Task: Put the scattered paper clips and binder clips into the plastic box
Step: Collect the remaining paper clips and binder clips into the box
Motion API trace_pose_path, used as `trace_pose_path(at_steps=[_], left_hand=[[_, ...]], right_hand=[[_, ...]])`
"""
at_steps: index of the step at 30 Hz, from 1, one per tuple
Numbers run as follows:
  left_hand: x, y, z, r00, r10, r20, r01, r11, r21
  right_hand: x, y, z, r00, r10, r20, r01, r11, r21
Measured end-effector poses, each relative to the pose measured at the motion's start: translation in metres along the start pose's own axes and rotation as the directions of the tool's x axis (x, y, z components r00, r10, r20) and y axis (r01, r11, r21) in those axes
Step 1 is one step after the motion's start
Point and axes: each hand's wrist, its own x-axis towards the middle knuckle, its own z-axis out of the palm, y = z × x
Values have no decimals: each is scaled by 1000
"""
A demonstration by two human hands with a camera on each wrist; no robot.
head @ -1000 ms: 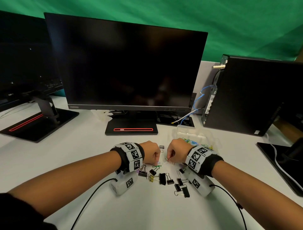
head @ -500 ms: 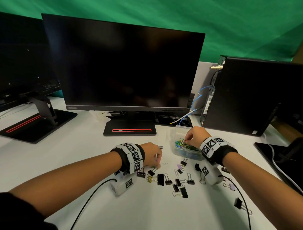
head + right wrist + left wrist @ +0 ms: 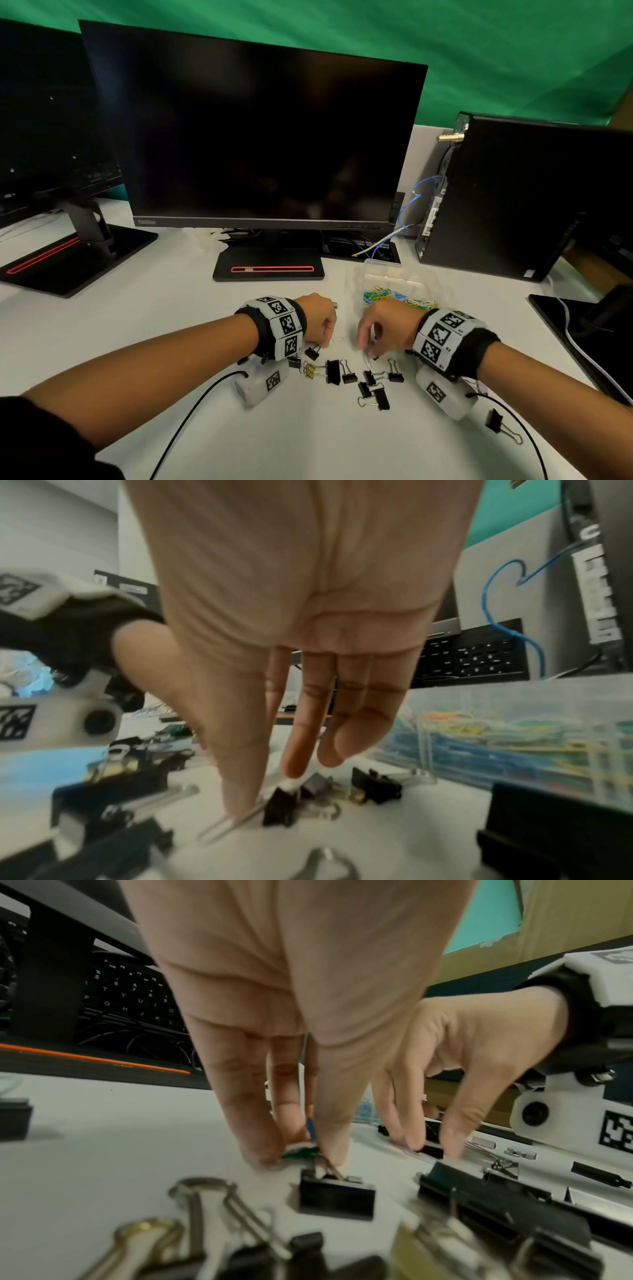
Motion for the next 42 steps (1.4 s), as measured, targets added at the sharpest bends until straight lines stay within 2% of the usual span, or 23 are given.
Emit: trace_pose_path(at_steps=[2,13,16,20,26,32,42], left_hand=[[0,-1,-1,1000,8,-3,-8,1000,-14],[1,-11,-3,999,21,-27,-22,999,-32],[3,-16,-4,999,17,-43,-18,999,-34],[4,-21,-11,995,7,-99,-14,998,-66],[8,-30,-18,986,-22,-164,4,994,-110],[15,-27,-26,981,-36,-191,0,983,-183],[40,9,-35,971,13,-239,-67,973,-219]], right_hand=[[2,-1,6,999,-18,43,19,1000,-21],[15,-5,8,996,35,79,-34,999,-20],[18,-6,9,999,28,38,-29,999,25],[26,-9,6,997,75,-6,-73,983,167],[34,-11,4,993,116,10,-116,980,163],[31,-16,11,993,114,29,-116,991,69],[12,-2,16,996,71,-62,-62,989,136]])
